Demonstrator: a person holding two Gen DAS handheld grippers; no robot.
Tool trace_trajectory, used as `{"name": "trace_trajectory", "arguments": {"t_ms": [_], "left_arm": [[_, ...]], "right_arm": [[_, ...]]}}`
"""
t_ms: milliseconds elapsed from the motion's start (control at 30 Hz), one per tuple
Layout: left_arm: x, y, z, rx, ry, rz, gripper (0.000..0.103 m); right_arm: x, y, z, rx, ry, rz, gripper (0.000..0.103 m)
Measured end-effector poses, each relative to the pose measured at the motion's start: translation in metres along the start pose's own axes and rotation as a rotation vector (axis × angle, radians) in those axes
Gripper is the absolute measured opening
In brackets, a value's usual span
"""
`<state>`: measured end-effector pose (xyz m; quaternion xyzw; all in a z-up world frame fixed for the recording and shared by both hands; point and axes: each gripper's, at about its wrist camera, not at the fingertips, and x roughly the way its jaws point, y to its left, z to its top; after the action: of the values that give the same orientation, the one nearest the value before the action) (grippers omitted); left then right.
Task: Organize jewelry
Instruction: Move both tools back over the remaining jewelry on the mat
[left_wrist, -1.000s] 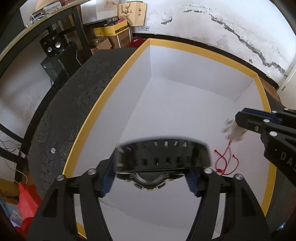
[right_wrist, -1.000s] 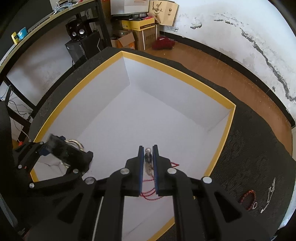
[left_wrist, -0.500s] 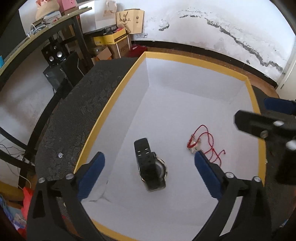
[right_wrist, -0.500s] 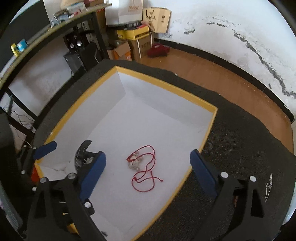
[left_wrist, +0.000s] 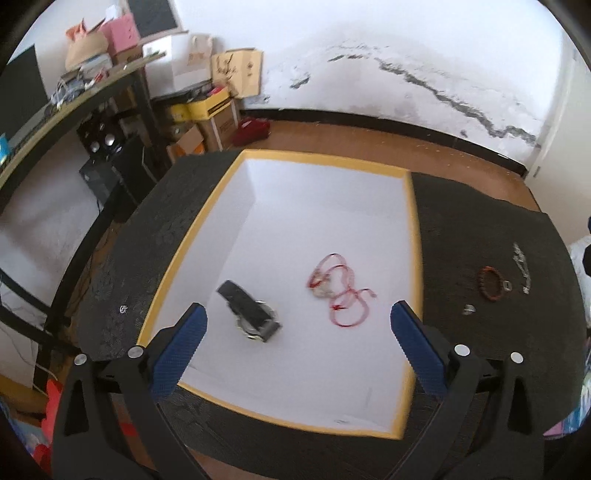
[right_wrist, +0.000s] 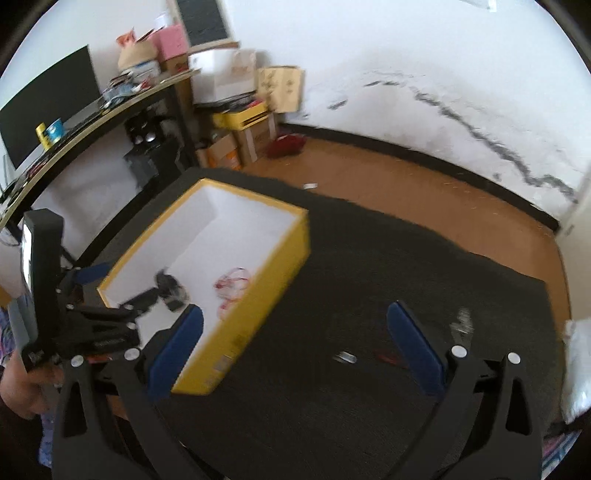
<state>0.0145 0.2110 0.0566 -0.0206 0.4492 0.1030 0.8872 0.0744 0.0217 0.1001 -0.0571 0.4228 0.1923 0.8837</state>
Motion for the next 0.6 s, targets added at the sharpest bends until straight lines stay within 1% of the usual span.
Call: {"name": "trace_trajectory", "arguments": {"t_ms": [67, 133, 233, 300, 433, 600], "left_arm": [[-0.014, -0.022, -0.002, 0.038, -0.029, -0.016, 0.097], [-0.022, -0.042, -0.003, 0.075, -0.045, -0.033, 0.097], [-0.027, -0.086, -0.007, 0.14, -0.054, -0.084, 0.097], [-0.024, -0.111, -0.01, 0.172, -0.05, -0.115, 0.097], [-0.01, -0.165, -0.018, 0.233, -0.025, -0.162, 0.097], [0.016, -0.204, -0.018, 0.276, 0.006, -0.186, 0.097]], "right_arm": [[-0.023, -0.029, -0.015, 0.035, -0.034, -0.047, 0.097], [-0.037, -0.052, -0.029, 0.075, -0.052, -0.077, 0.097], [-0.046, -0.08, -0.05, 0.122, -0.05, -0.1, 0.097], [-0.045, -0.096, -0.063, 0.139, -0.044, -0.119, 0.097], [-0.039, -0.114, -0.077, 0.157, -0.033, -0.152, 0.097], [-0.026, -0.138, -0.089, 0.179, -0.036, -0.221, 0.097]]}}
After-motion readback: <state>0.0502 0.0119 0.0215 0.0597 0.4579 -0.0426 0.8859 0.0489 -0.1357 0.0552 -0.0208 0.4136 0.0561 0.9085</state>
